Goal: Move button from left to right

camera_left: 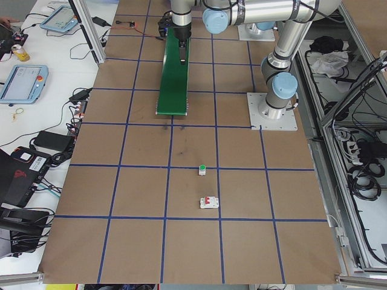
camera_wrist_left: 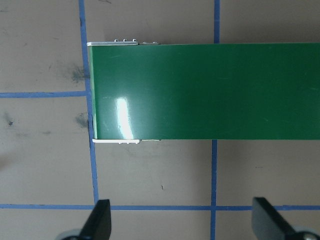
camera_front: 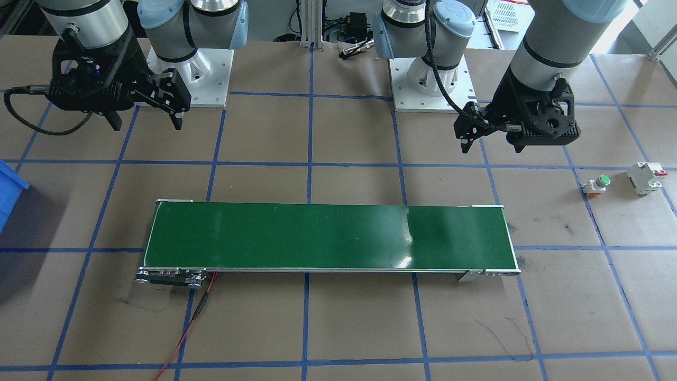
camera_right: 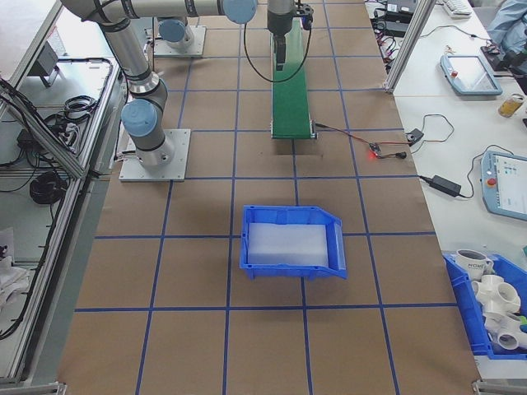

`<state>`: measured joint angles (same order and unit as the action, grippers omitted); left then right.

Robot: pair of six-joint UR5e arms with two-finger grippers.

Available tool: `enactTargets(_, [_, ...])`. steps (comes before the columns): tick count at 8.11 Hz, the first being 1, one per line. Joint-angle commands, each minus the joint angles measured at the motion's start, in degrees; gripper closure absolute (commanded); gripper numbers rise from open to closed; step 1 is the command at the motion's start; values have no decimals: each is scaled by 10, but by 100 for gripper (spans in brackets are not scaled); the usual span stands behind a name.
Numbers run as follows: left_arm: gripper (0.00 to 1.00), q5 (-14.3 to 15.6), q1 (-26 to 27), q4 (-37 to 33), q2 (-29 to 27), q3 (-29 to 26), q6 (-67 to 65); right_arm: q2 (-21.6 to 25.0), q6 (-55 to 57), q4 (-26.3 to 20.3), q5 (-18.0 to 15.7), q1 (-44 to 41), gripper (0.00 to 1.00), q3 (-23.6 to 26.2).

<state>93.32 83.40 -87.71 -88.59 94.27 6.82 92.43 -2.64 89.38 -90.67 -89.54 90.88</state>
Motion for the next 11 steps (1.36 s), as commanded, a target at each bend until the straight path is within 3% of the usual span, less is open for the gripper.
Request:
enactTargets(1, [0, -1, 1, 2, 10, 0, 7, 0, 0, 0, 1, 0, 0, 0])
enactTargets(5, [0, 12, -34, -12, 21, -6, 43, 0, 0, 0, 1, 0, 0, 0])
enactTargets(7, [0, 55, -127, -24, 20, -8, 77, -1, 0, 0, 1, 1, 0, 0])
enactTargets(11, [0, 55, -373, 4, 1, 1, 353, 0, 0, 0, 1, 1, 0, 0])
